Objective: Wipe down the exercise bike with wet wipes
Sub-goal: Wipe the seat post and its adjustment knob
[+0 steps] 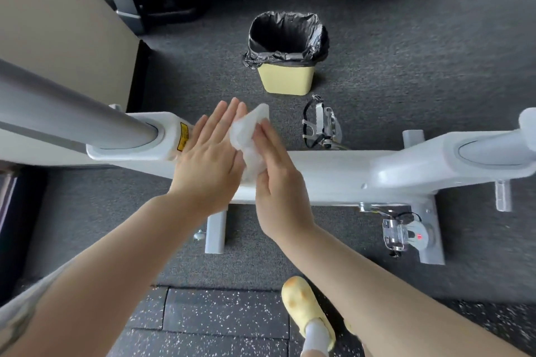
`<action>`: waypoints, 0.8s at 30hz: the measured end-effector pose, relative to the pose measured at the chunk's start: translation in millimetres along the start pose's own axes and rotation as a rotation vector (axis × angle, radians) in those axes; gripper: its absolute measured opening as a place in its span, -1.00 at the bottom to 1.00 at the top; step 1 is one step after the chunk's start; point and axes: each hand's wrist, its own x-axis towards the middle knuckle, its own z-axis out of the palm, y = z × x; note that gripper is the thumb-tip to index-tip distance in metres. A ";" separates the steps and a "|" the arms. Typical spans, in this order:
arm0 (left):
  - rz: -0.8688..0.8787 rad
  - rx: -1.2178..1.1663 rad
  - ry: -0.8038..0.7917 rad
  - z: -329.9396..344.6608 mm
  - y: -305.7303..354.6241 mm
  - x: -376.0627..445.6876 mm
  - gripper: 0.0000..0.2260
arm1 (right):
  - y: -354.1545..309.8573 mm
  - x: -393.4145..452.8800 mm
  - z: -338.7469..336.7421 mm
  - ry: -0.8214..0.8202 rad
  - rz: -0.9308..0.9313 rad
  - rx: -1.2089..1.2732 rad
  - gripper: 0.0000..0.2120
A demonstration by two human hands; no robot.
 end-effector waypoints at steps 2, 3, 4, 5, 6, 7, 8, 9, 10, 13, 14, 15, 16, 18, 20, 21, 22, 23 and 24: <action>0.076 0.100 0.031 -16.8 -7.7 0.1 -0.43 | 13.5 -19.0 -10.1 0.020 -0.003 0.034 -0.42; 0.122 0.195 0.065 -27.2 -15.3 0.0 -0.47 | 24.7 -24.2 -14.5 0.056 0.037 0.051 -0.45; 0.133 0.270 0.084 -36.9 -25.2 -0.1 -0.50 | 37.1 -27.2 -18.8 0.091 0.114 0.073 -0.48; 0.111 0.313 0.090 -44.6 -35.6 -0.5 -0.53 | 51.1 -30.0 -22.4 0.104 0.201 0.079 -0.51; 0.095 0.332 0.081 -48.3 -44.6 -1.3 -0.54 | 66.4 -32.6 -25.2 0.099 0.278 0.057 -0.53; 0.101 0.355 0.067 -48.7 -49.6 -2.9 -0.55 | 81.7 -34.5 -27.4 0.076 0.335 0.001 -0.53; 0.123 0.384 0.052 -44.2 -51.6 -6.2 -0.55 | 97.6 -35.9 -28.7 0.040 0.370 -0.077 -0.53; 0.152 0.410 0.055 -38.0 -51.8 -8.9 -0.56 | 113.7 -35.9 -29.5 -0.006 0.383 -0.171 -0.52; 0.166 0.411 0.076 -31.6 -51.6 -10.5 -0.57 | 130.2 -33.9 -29.7 -0.060 0.380 -0.275 -0.51; 0.132 0.342 0.235 -17.8 -49.6 -8.7 -0.64 | 174.3 -24.8 -28.0 -0.212 0.339 -0.589 -0.47; 0.109 0.326 0.294 -14.1 -50.2 -7.4 -0.66 | 185.1 -20.9 -25.6 -0.229 0.325 -0.671 -0.45; 0.094 0.316 0.350 -10.0 -51.1 -6.1 -0.67 | 193.2 -16.4 -21.7 -0.218 0.308 -0.725 -0.43; 0.089 0.307 0.389 -5.7 -51.4 -5.7 -0.68 | 198.0 -12.2 -15.5 -0.194 0.297 -0.760 -0.42; 0.095 0.291 0.433 0.0 -51.9 -4.6 -0.69 | 198.4 -3.7 6.5 -0.164 0.277 -0.812 -0.42; 0.095 0.269 0.430 0.9 -53.0 -4.1 -0.68 | 187.5 -0.2 37.5 -0.204 0.195 -0.813 -0.42; 0.092 0.260 0.430 1.2 -53.8 -4.5 -0.68 | 180.3 -1.8 53.3 -0.254 0.111 -0.797 -0.41; 0.088 0.250 0.439 1.6 -54.4 -5.0 -0.68 | 173.7 -5.7 65.3 -0.322 0.013 -0.788 -0.41; 0.087 0.245 0.454 2.3 -54.3 -5.0 -0.68 | 170.7 -10.3 70.7 -0.389 -0.078 -0.789 -0.42; 0.088 0.246 0.474 3.2 -54.2 -5.1 -0.69 | 170.7 -14.0 69.4 -0.447 -0.148 -0.797 -0.43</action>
